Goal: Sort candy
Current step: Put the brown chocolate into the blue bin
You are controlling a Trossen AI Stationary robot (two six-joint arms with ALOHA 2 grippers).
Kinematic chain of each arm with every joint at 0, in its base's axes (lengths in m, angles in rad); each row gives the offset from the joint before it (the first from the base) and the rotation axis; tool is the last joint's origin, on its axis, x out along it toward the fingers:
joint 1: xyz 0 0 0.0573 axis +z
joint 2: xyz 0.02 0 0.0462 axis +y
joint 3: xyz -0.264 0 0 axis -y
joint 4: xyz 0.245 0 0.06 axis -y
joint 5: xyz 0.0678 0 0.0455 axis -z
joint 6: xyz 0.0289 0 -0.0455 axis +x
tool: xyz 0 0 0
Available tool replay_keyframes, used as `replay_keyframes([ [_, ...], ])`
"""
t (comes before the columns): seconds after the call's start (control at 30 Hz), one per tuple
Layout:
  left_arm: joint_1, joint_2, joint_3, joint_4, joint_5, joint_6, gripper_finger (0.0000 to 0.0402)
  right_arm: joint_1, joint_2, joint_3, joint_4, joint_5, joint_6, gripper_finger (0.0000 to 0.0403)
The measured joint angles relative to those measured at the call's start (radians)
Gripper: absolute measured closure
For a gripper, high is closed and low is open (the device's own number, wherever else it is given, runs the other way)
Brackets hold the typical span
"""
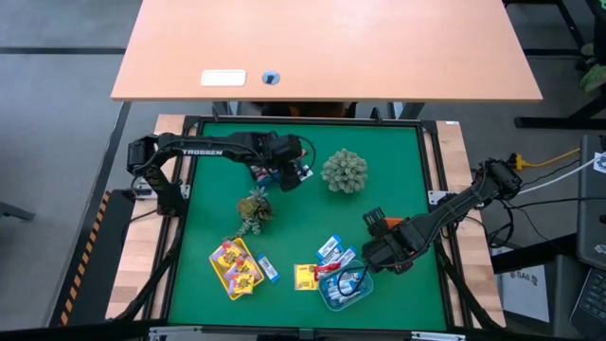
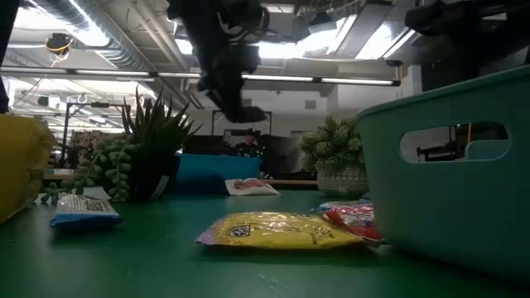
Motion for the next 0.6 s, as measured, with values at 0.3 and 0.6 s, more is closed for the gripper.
replay_keyframes([
  [0.3,0.041,0.000,0.000,-0.175,-0.069,0.011,0.0290,-0.011,0.000,0.000,0.079,0.065,-0.152,0.0205],
  [0.6,0.072,0.000,0.000,-0.175,-0.073,0.010,0.0244,-0.109,0.000,0.000,0.181,0.063,-0.295,0.0205],
])
